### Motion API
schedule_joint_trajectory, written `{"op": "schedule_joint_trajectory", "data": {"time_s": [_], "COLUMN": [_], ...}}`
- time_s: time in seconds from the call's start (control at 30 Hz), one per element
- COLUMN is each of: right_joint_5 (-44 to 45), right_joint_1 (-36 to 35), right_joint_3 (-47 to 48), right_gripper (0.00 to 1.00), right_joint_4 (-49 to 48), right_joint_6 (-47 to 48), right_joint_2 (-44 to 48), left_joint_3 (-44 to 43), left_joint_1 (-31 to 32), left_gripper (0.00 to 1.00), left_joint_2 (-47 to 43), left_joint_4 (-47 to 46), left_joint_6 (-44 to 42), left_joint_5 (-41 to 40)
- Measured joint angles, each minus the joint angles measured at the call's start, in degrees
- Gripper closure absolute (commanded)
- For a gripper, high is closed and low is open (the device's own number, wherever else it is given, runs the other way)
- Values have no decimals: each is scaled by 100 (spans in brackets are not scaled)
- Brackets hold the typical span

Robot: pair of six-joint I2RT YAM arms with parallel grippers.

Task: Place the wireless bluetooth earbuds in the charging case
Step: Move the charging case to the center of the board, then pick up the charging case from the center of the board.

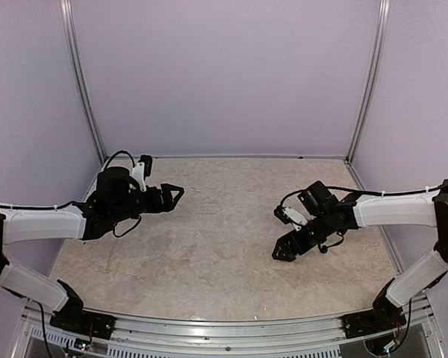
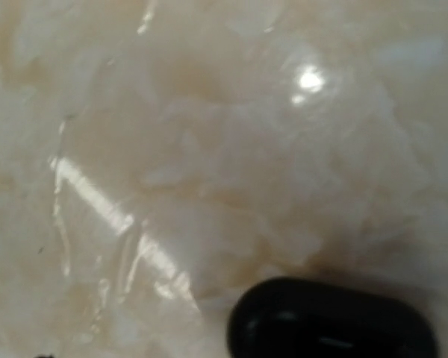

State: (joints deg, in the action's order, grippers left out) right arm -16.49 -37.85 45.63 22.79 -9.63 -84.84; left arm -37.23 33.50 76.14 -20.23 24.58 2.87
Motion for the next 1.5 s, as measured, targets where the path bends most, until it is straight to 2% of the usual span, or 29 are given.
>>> {"op": "schedule_joint_trajectory", "data": {"time_s": [0.4,0.67,0.73,0.87,0.93,1.33,1.5], "right_joint_5": [774,876,833,540,407,-369,-304], "right_joint_1": [-173,-208,-208,-227,-275,-1379,-1513], "right_joint_3": [214,227,238,273,286,278,358], "right_gripper": [1,19,22,22,18,19,22], "right_joint_4": [153,181,179,179,184,365,448], "right_joint_6": [39,44,44,-22,-57,-461,-485], "right_joint_2": [-544,-614,-638,-660,-660,-516,-509], "left_joint_3": [13,74,105,153,155,179,267], "left_joint_1": [2,2,2,2,2,2,2], "left_gripper": [1,1,1,1,1,1,1], "left_joint_2": [55,151,160,164,166,164,166], "left_joint_4": [-131,-212,-234,-245,-245,-251,-302], "left_joint_6": [0,-4,-20,-44,-48,-55,-44], "left_joint_5": [37,74,85,105,118,142,254]}}
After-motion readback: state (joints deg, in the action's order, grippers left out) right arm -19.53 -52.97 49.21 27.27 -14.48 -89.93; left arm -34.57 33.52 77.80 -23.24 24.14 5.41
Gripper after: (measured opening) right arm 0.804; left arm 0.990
